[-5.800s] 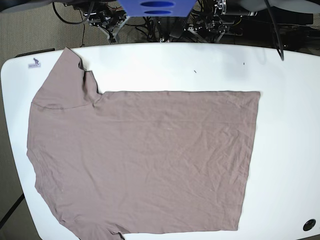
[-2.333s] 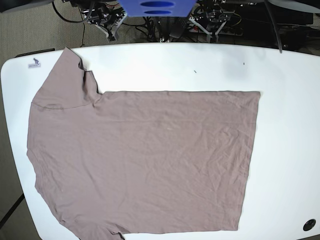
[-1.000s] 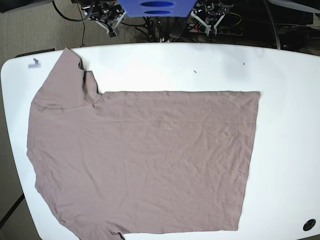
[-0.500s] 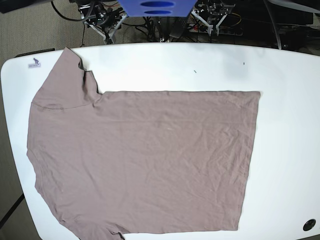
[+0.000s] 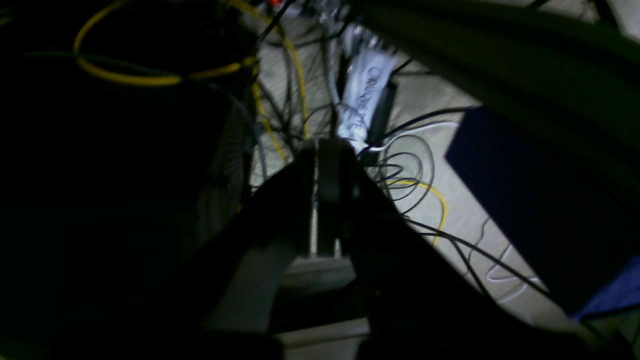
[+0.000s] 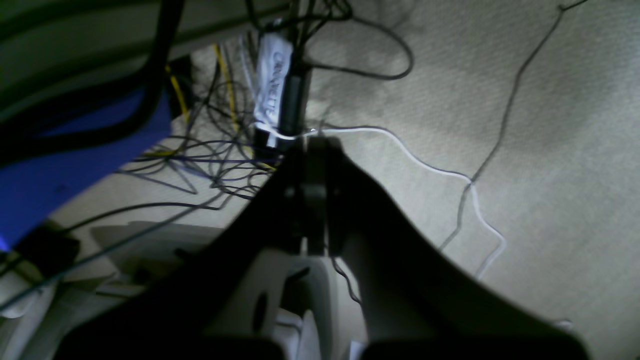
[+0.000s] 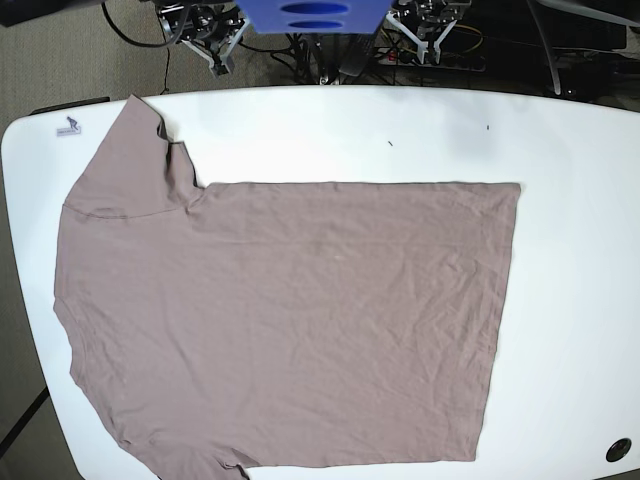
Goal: Fold the T-shirt properly
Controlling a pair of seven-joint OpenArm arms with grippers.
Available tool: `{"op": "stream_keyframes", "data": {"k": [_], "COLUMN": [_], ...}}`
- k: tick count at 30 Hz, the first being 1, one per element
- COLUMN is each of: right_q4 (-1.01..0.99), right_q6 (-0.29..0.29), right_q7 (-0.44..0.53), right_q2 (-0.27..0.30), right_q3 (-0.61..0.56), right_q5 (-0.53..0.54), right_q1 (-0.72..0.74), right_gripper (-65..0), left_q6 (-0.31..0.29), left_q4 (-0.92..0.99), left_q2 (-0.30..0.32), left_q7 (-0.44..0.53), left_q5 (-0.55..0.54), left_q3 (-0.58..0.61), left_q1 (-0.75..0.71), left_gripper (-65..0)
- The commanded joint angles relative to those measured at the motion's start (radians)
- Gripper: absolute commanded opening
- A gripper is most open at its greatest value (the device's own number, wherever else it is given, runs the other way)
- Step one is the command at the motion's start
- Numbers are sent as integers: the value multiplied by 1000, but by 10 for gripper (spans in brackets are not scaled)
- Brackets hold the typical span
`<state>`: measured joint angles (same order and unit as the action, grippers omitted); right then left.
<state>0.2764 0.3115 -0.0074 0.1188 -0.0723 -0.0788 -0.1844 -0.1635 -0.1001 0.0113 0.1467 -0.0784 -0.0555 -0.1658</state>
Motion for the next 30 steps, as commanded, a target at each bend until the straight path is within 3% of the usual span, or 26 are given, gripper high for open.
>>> {"op": "stream_keyframes", "data": {"k": [1,21,30], "right_q4": [-8,4,135], "right_q6": [6,9,10], "right_q7": [15,28,24], "right_q2": [3,-19,-44], "right_q3": [-4,-5,29], "right_q5": [4,0,-1], "right_q1": [5,15,-54], "right_gripper": [-650,-650,-650], "left_q6": [-1,4,4], "left_q4": [2,-9,-20], "left_q2": [0,-9,-6], "left_q7": [13,24,46], "left_q5": [2,1,4], "left_q3": [-5,-11,-9], "left_q1": [-2,-4,-35], "left_gripper": [-644,-649,-650]}}
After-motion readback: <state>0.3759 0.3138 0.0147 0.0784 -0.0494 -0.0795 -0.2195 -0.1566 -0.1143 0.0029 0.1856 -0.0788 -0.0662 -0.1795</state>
